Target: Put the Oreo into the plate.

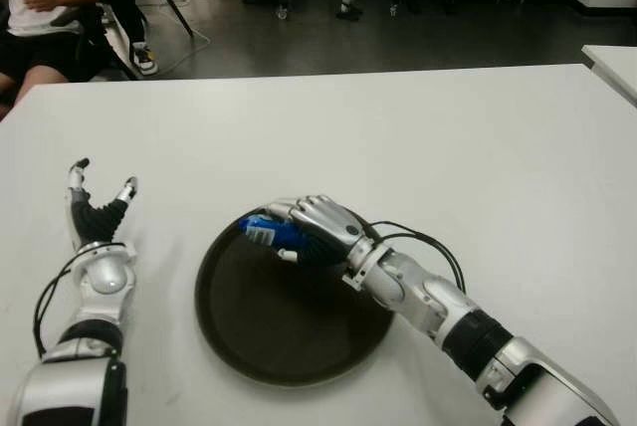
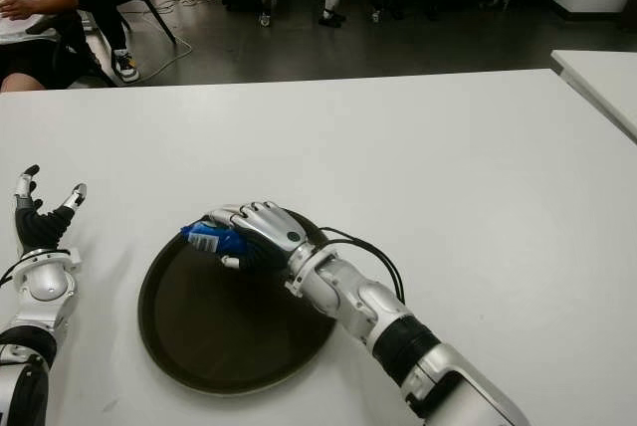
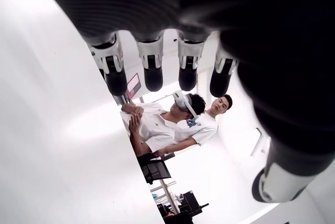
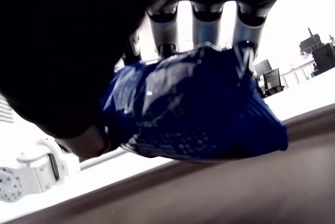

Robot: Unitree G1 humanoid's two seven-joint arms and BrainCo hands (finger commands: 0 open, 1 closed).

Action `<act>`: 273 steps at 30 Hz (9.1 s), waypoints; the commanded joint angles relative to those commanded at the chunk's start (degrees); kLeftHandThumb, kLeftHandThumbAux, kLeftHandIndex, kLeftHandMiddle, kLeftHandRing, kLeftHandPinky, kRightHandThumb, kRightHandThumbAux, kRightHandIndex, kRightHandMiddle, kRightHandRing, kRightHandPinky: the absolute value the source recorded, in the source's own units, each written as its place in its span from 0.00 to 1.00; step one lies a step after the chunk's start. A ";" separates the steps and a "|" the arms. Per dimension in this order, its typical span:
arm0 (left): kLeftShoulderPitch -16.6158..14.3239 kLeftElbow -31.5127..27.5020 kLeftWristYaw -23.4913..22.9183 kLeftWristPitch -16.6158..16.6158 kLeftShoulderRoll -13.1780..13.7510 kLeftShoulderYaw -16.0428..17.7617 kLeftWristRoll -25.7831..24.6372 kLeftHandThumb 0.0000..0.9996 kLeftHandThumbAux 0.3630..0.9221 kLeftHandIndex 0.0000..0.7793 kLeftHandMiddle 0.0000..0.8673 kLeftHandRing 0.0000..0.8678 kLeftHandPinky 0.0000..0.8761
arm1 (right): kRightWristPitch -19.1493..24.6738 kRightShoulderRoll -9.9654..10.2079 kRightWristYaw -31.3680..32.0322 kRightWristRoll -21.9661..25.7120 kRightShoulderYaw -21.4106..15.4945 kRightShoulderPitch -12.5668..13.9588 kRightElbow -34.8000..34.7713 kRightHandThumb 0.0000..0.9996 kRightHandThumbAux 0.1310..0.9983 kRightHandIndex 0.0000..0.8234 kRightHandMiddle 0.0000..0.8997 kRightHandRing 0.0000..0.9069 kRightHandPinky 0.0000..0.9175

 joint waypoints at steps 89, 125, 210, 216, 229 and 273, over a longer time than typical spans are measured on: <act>-0.26 0.18 -0.67 1.46 -0.21 0.25 0.00 0.00 0.51 0.03 0.02 0.00 0.00 | 1.96 -6.16 8.61 -5.61 -1.07 -1.27 -10.26 0.84 0.63 0.51 0.58 0.88 0.86; -0.44 0.29 -1.86 1.72 -0.35 0.74 -0.75 0.00 0.49 0.02 0.01 0.00 0.00 | -10.32 -2.97 -1.75 -1.16 -4.21 -1.31 -1.94 0.85 0.62 0.53 0.61 0.83 0.81; -0.19 -0.39 0.74 1.55 -0.68 0.81 -0.80 0.00 0.58 0.03 0.03 0.00 0.00 | -16.65 -9.19 0.83 26.80 -29.93 -10.18 30.89 0.00 0.67 0.00 0.00 0.00 0.01; -0.06 -0.18 -0.04 1.38 -0.44 0.45 -0.67 0.00 0.54 0.03 0.02 0.00 0.00 | -8.94 -4.66 10.25 48.01 -48.08 -14.16 40.83 0.00 0.64 0.00 0.00 0.00 0.00; 0.03 0.01 -1.09 1.31 0.71 -0.37 0.13 0.00 0.52 0.03 0.03 0.00 0.00 | 2.99 -3.49 13.06 64.93 -65.30 -16.65 44.46 0.00 0.64 0.00 0.00 0.00 0.02; -0.01 0.34 -4.77 0.85 -0.18 2.56 -3.32 0.00 0.59 0.02 0.03 0.00 0.01 | 2.02 -1.52 15.14 58.29 -63.42 -15.44 44.75 0.00 0.67 0.00 0.00 0.00 0.01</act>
